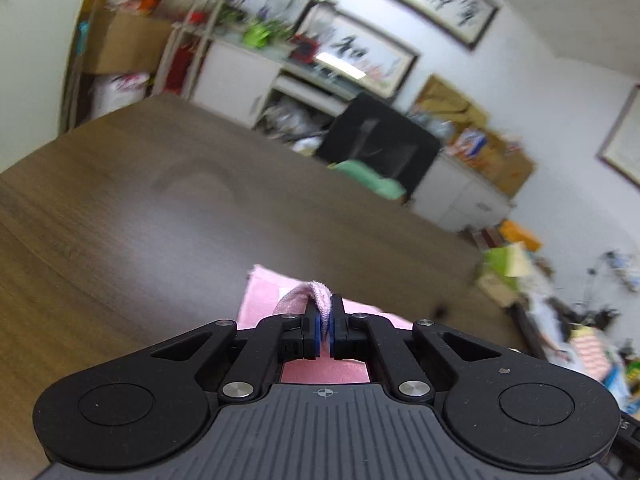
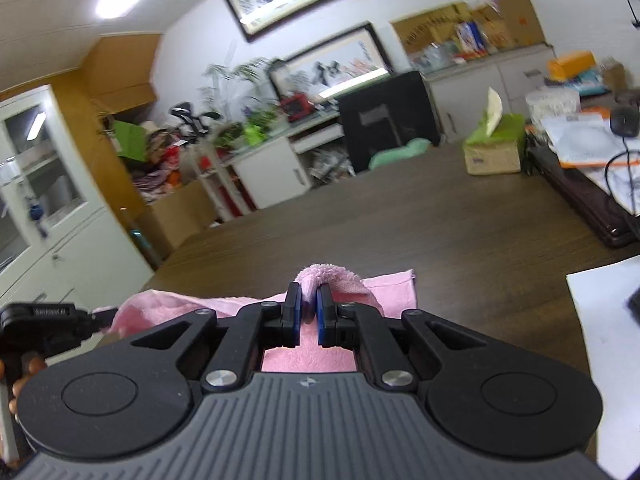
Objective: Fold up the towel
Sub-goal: 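Lift the hem with both tools and fold it over onto the towel, then open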
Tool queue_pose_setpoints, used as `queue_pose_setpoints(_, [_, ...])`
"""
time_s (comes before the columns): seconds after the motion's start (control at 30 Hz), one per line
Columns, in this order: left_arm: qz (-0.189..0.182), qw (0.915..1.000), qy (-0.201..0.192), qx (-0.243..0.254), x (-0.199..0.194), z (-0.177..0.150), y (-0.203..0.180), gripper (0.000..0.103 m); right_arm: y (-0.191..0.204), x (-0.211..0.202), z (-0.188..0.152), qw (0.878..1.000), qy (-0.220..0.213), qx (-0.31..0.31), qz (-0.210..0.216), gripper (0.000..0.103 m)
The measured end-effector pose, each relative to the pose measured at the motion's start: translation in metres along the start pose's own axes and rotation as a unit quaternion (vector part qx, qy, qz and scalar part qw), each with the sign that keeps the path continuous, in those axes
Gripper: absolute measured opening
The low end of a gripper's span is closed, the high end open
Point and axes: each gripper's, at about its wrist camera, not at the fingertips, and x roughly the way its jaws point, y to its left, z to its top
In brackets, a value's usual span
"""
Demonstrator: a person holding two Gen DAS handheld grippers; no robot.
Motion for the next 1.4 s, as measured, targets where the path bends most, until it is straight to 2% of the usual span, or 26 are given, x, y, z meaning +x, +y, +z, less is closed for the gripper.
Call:
queue_pose_setpoints(0.13, [0.031,0.9992,0.023,-0.006,0.042,-0.001,0.002,0.003,-0.007,0.045,-0.003,0.999,0.03,-0.001,-0.023,0.008])
queue_pose_setpoints(0.23, [0.043,0.9984,0.031,-0.021,0.058,0.004,0.006,0.004,-0.009,0.066,-0.007,0.998,0.04,-0.005,-0.041,0.008])
queue_pose_setpoints(0.37, [0.041,0.9979,0.035,-0.035,0.065,0.008,0.013,0.005,-0.019,0.08,-0.005,0.998,0.051,0.025,-0.033,0.009])
queue_pose_setpoints(0.47, [0.04,0.9976,0.037,-0.043,0.068,0.009,0.018,0.007,-0.03,0.089,-0.004,0.997,0.056,0.052,-0.029,0.014])
queue_pose_setpoints(0.67, [0.043,0.9969,0.028,-0.06,0.071,0.009,0.028,0.023,-0.041,0.089,-0.006,0.996,0.042,0.079,0.006,0.019])
queue_pose_setpoints(0.7, [0.045,0.9969,0.024,-0.061,0.07,0.009,0.029,0.032,-0.042,0.087,-0.005,0.996,0.035,0.078,0.008,0.022])
queue_pose_setpoints(0.73, [0.051,0.9967,0.017,-0.06,0.069,0.009,0.029,0.046,-0.042,0.085,-0.005,0.997,0.027,0.077,0.012,0.03])
queue_pose_setpoints(0.77, [0.054,0.9967,0.011,-0.06,0.068,0.01,0.029,0.054,-0.042,0.083,-0.005,0.997,0.02,0.076,0.015,0.042])
queue_pose_setpoints(0.8, [0.058,0.9968,-0.002,-0.054,0.065,0.011,0.029,0.073,-0.041,0.08,-0.005,0.997,0.008,0.073,0.02,0.048])
queue_pose_setpoints(0.83, [0.063,0.9966,-0.017,-0.05,0.061,0.012,0.028,0.08,-0.04,0.076,-0.005,0.997,-0.005,0.068,0.025,0.056])
queue_pose_setpoints(0.9, [0.067,0.9957,-0.044,-0.046,0.052,0.013,0.029,0.08,-0.038,0.069,-0.005,0.997,-0.032,0.059,0.036,0.057])
queue_pose_setpoints(1.03, [0.052,0.9963,-0.06,-0.033,0.035,0.012,0.035,0.078,-0.033,0.07,-0.007,0.999,-0.032,0.03,0.031,0.057])
queue_pose_setpoints(1.17, [0.039,0.9984,-0.042,-0.001,0.028,0.002,0.038,0.076,-0.025,0.075,-0.01,1.0,-0.009,0.005,0.028,0.057])
queue_pose_setpoints(1.27, [0.015,0.9995,-0.019,0.02,0.027,-0.009,0.04,0.073,-0.011,0.076,-0.011,0.999,0.007,-0.034,0.025,0.057])
queue_pose_setpoints(1.4, [-0.006,0.9968,0.011,0.079,0.029,-0.027,0.028,0.073,0.008,0.079,-0.019,0.996,0.046,-0.075,0.034,0.057])
